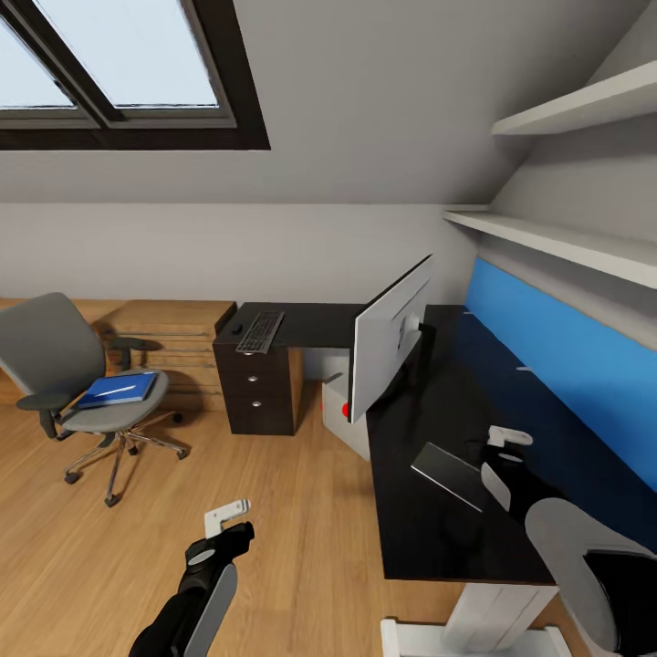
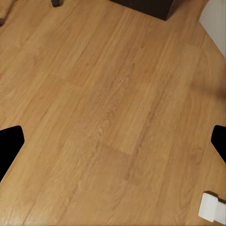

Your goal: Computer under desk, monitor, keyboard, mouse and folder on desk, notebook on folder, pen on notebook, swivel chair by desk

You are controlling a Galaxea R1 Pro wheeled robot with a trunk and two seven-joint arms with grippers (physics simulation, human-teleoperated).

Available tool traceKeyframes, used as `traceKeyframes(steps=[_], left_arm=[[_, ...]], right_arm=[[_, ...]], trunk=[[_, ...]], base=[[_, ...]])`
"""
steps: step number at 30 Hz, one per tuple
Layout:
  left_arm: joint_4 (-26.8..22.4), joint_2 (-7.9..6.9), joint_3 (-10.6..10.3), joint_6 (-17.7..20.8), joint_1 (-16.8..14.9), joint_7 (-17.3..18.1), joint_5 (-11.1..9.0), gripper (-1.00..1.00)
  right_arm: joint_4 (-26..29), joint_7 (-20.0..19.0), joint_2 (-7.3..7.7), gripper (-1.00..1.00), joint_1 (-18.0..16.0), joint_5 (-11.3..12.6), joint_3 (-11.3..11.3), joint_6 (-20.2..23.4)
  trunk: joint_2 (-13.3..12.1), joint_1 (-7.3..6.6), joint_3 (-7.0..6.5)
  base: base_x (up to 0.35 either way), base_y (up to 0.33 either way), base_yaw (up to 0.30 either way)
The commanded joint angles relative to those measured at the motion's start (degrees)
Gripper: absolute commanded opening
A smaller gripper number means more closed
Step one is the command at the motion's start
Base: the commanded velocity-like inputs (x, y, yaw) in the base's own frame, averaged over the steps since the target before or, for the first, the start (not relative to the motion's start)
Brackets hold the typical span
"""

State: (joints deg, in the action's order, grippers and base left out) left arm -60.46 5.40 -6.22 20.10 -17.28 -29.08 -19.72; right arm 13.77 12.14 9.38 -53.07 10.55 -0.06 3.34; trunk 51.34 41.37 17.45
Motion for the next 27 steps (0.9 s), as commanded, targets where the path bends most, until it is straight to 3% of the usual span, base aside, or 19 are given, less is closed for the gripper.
traceKeyframes(steps=[1,2,9,16,27], left_arm=[[-0.1,-0.03,-0.2,0.1,-0.1,-0.5,-0.5,1.0],[-0.1,-0.04,-0.2,0.1,-0.1,-0.5,-0.5,1.0],[0.0,-0.03,-0.2,0.1,-0.1,-0.4,-0.6,1.0],[0.1,-0.01,-0.2,0.1,-0.1,-0.5,-0.5,1.0],[0.2,-0.04,-0.2,0.1,-0.1,-0.5,-0.5,1.0]], right_arm=[[-0.8,0.1,-0.15,1.0,-0.4,-0.4,0.0,-0.3],[-2.0,0.1,-0.33,1.0,-0.9,-1.2,0.1,-0.9],[-2.5,0.1,-0.64,1.0,-1.1,-1.6,0.0,0.7],[-2.5,-0.6,-2.16,1.0,-1.1,-1.7,0.0,2.5],[-2.6,-1.2,-2.45,1.0,-1.1,-1.7,-0.1,2.8]], trunk=[[0.1,0.01,0.08],[0.1,0.01,0.08],[0.1,0.01,0.08],[0.1,0.01,0.08],[0.1,0.01,0.08]], base=[[0.007,0.0,0.0],[0.189,0.0,0.0],[0.277,0.0,0.0],[0.224,0.0,0.0],[0.262,0.0,0.0]])
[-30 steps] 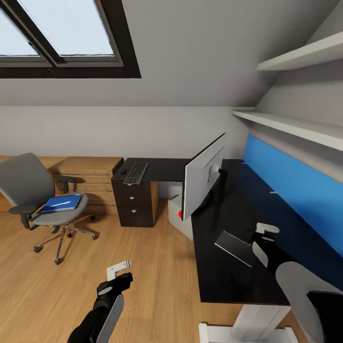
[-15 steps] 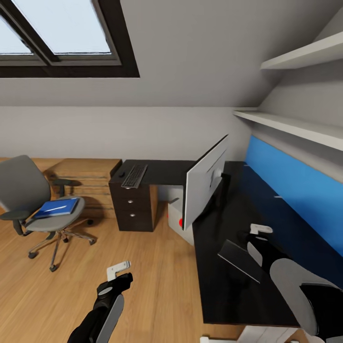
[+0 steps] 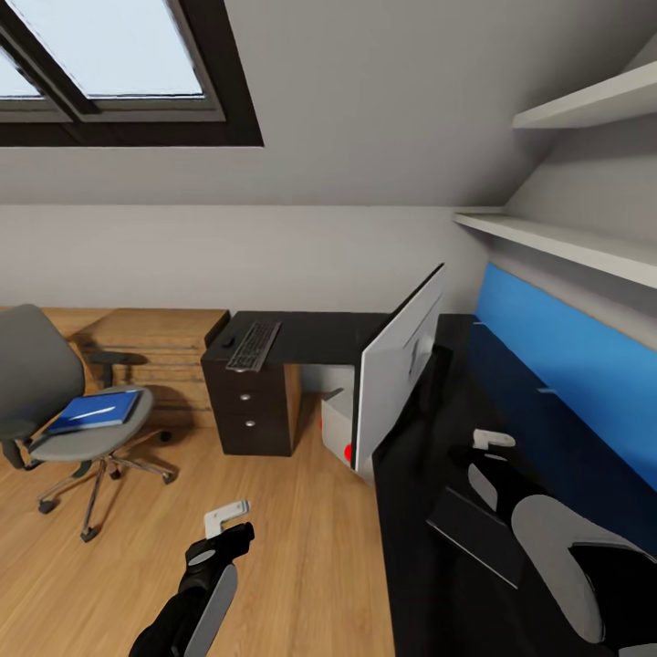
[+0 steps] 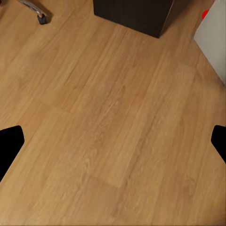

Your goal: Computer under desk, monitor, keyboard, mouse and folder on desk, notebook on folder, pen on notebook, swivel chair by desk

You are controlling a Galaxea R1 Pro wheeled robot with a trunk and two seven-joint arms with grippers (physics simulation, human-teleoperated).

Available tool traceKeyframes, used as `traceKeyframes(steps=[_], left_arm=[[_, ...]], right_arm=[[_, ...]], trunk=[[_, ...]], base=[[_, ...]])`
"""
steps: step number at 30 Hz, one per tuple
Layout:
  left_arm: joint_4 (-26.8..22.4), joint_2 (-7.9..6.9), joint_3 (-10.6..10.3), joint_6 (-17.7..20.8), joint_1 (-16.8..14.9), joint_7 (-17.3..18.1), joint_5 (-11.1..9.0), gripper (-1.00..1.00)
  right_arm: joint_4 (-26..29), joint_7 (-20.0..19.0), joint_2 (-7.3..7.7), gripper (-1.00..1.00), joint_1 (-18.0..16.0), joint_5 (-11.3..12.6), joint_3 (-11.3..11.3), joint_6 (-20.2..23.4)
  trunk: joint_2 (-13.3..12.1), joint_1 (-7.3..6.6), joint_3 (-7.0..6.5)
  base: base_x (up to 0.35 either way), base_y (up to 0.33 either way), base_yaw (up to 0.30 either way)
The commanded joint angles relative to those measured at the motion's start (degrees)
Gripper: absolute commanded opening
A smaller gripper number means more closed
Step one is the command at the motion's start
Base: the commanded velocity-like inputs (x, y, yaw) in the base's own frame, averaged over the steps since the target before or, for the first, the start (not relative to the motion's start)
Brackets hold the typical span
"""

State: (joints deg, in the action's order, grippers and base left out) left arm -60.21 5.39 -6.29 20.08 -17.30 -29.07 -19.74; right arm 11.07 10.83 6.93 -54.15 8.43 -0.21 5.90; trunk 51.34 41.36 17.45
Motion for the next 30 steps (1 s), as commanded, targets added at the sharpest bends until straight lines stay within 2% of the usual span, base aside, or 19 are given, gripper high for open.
traceKeyframes(steps=[1,7,12,18,30], left_arm=[[-0.1,-0.03,-0.1,0.2,0.0,-0.5,-0.5,1.0],[-0.4,-0.03,-0.1,0.2,-0.1,-0.5,-0.5,1.0],[-3.2,0.08,0.0,0.3,-0.1,-0.7,-0.5,1.0],[-5.4,0.1,0.0,0.3,0.0,-0.7,-0.6,1.0],[-5.7,0.21,-0.1,0.4,0.0,-0.7,-0.6,1.0]], right_arm=[[0.1,0.1,0.0,1.0,0.0,0.4,0.0,0.3],[0.2,-0.8,0.14,1.0,-0.1,0.5,-0.2,0.0],[0.1,-3.8,0.31,1.0,0.0,0.3,-0.3,-0.1],[-0.2,-4.5,0.32,1.0,-0.1,0.3,-0.3,0.1],[-1.4,-4.5,0.29,1.0,-0.1,0.2,-0.2,-0.2]], trunk=[[0.1,0.02,0.07],[0.1,0.02,0.07],[0.1,0.02,0.07],[2.5,1.34,1.15],[7.3,3.97,3.31]], base=[[0.104,0.0,0.0],[0.051,0.0,0.0],[0.011,0.0,0.0],[0.001,0.0,0.0],[0.0,0.0,0.0]])
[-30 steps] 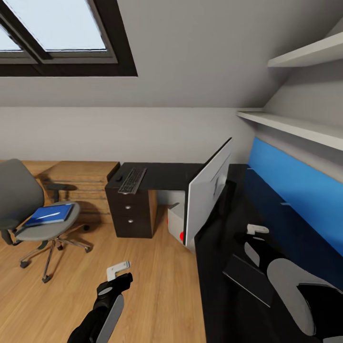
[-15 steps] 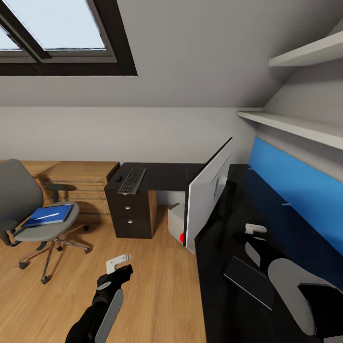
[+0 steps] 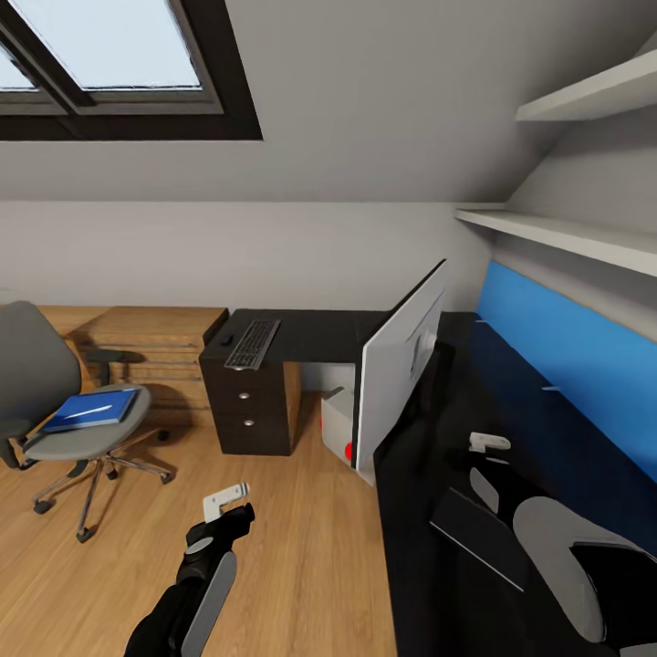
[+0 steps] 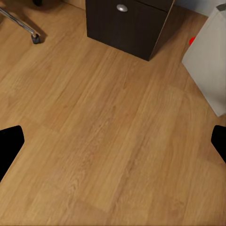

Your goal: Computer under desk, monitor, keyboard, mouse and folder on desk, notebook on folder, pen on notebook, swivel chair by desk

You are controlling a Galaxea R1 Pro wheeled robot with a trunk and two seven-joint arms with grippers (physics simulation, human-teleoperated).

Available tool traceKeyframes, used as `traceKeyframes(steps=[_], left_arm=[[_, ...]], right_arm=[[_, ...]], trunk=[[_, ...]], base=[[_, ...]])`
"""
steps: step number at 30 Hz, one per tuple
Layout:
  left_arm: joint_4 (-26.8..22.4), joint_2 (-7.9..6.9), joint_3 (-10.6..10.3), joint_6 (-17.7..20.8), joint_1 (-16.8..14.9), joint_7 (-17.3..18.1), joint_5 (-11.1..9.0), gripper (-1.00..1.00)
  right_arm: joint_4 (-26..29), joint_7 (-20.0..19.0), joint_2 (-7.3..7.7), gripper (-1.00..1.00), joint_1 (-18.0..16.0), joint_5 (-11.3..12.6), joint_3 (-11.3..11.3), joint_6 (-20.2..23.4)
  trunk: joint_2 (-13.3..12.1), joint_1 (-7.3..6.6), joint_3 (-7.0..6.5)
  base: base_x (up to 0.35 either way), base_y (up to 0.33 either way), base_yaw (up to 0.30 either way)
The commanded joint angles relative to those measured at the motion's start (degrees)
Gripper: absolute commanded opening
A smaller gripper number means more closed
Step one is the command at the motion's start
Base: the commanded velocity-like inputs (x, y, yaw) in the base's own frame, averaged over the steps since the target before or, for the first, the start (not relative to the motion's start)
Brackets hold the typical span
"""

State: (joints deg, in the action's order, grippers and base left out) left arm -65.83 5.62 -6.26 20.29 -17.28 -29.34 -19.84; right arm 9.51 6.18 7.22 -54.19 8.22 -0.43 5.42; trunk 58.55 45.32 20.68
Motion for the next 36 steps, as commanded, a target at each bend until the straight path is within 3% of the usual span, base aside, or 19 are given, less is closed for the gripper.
traceKeyframes(steps=[1,9,14,36], left_arm=[[-0.1,-0.01,-0.1,0.2,0.0,-0.5,-0.5,1.0],[-0.1,0.05,-0.2,0.2,0.0,-0.5,-0.5,1.0],[-0.1,0.06,-0.2,0.2,0.0,-0.5,-0.5,1.0],[-0.1,0.1,-0.2,0.2,0.0,-0.5,-0.5,1.0]], right_arm=[[0.1,0.1,-0.04,1.0,0.0,0.4,0.0,0.3],[-0.1,0.8,-0.19,1.0,0.0,0.4,0.1,1.8],[-0.5,2.3,-0.26,1.0,0.0,0.5,0.3,5.6],[-0.6,2.6,-0.28,1.0,0.0,0.4,0.3,6.4]], trunk=[[0.5,0.23,0.25],[3.7,1.99,1.69],[5.7,3.09,2.59],[14.5,7.92,6.54]], base=[[0.0,0.0,0.0],[0.0,0.0,0.0],[0.0,0.0,0.0],[0.0,0.0,0.0]])
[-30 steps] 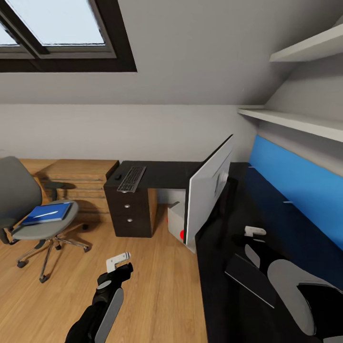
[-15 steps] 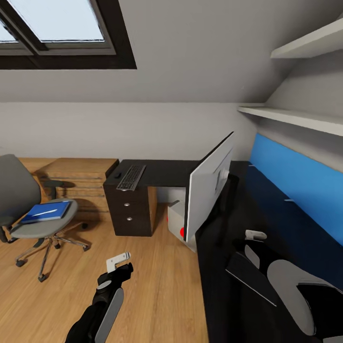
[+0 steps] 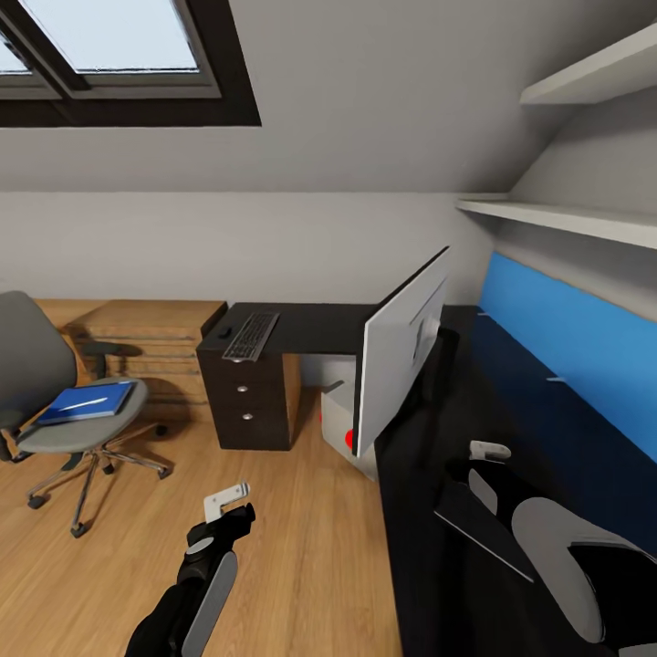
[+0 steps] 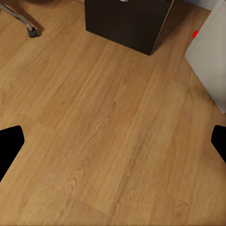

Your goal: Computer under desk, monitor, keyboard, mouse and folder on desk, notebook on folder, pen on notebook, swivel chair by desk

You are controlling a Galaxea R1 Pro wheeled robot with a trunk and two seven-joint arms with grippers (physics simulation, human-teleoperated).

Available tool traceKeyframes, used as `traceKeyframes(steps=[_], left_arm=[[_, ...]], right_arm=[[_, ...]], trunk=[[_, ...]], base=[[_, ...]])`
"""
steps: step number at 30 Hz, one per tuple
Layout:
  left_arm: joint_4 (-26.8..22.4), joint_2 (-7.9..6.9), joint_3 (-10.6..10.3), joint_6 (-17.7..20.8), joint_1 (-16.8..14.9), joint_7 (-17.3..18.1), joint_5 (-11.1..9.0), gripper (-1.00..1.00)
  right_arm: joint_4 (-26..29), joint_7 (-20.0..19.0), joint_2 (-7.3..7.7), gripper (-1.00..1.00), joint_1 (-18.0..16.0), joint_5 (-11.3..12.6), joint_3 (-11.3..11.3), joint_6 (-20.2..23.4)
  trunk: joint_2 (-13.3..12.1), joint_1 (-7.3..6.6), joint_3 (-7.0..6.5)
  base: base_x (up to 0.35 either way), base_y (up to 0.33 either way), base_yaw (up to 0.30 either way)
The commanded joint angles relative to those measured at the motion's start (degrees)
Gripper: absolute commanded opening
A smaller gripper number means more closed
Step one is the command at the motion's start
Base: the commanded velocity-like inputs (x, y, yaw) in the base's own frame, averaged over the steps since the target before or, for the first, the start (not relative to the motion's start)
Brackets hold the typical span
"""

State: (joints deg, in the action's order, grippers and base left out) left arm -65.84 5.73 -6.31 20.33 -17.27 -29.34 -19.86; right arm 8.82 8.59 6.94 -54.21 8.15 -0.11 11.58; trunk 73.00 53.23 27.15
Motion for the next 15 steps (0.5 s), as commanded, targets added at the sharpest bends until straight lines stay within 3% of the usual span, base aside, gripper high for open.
traceKeyframes(steps=[1,15], left_arm=[[-0.1,-0.02,-0.1,0.1,0.0,-0.5,-0.5,1.0],[-0.1,-0.02,-0.1,0.1,0.0,-0.5,-0.5,1.0]], right_arm=[[0.1,0.2,0.0,1.0,0.0,0.5,0.0,0.3],[0.1,0.2,-0.07,1.0,0.0,0.4,0.1,0.4]], trunk=[[0.5,0.23,0.25],[6.1,3.3,2.76]], base=[[0.0,0.0,0.0],[0.0,0.0,0.0]])
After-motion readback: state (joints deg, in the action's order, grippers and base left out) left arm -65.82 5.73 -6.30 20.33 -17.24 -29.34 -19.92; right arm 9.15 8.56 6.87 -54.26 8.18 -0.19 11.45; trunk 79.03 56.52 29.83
